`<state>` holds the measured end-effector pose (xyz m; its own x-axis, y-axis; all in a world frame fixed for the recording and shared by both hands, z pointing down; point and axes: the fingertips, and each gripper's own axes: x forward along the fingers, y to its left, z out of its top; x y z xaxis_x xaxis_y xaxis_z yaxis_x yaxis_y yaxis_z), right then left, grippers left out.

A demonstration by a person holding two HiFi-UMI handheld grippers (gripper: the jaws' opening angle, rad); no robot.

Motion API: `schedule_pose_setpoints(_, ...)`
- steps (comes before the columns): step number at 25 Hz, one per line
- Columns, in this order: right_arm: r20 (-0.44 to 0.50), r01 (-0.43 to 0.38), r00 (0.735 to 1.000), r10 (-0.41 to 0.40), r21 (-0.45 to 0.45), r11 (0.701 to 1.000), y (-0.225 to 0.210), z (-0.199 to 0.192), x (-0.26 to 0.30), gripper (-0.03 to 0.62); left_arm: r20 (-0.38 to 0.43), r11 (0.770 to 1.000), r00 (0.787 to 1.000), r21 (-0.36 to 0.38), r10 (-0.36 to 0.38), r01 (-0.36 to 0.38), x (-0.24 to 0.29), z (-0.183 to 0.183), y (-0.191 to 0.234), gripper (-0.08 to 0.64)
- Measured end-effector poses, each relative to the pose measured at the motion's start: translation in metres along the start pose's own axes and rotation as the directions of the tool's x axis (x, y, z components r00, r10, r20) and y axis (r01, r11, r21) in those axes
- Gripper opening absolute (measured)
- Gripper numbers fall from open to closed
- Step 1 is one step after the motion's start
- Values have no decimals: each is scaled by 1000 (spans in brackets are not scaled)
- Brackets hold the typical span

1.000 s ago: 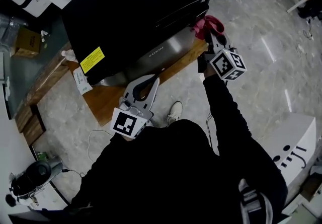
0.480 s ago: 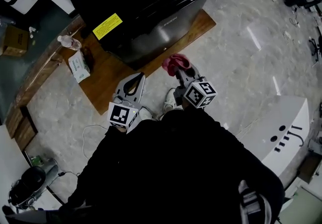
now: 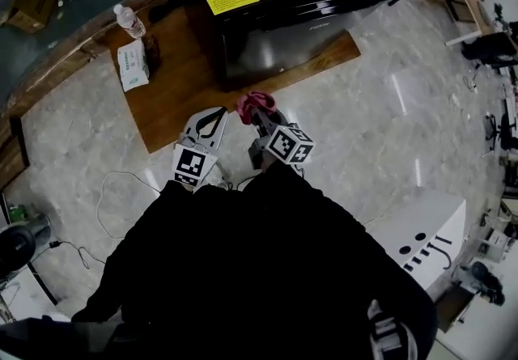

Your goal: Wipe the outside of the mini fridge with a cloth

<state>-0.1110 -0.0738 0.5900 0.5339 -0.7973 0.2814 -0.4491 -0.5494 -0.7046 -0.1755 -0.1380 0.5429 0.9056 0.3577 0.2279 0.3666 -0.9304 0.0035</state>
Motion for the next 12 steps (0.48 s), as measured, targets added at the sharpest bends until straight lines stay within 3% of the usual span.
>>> schedule_pose_setpoints(4, -108, -58, 992, 59, 12, 998, -1, -15, 38, 86, -22, 997, 998, -49, 61, -62, 12, -13, 9, 3)
schedule_pose_setpoints(12, -242, -150, 956, 164, 74, 986, -33, 11, 77, 87, -56, 970, 977, -121, 206, -212, 62, -21, 6, 3)
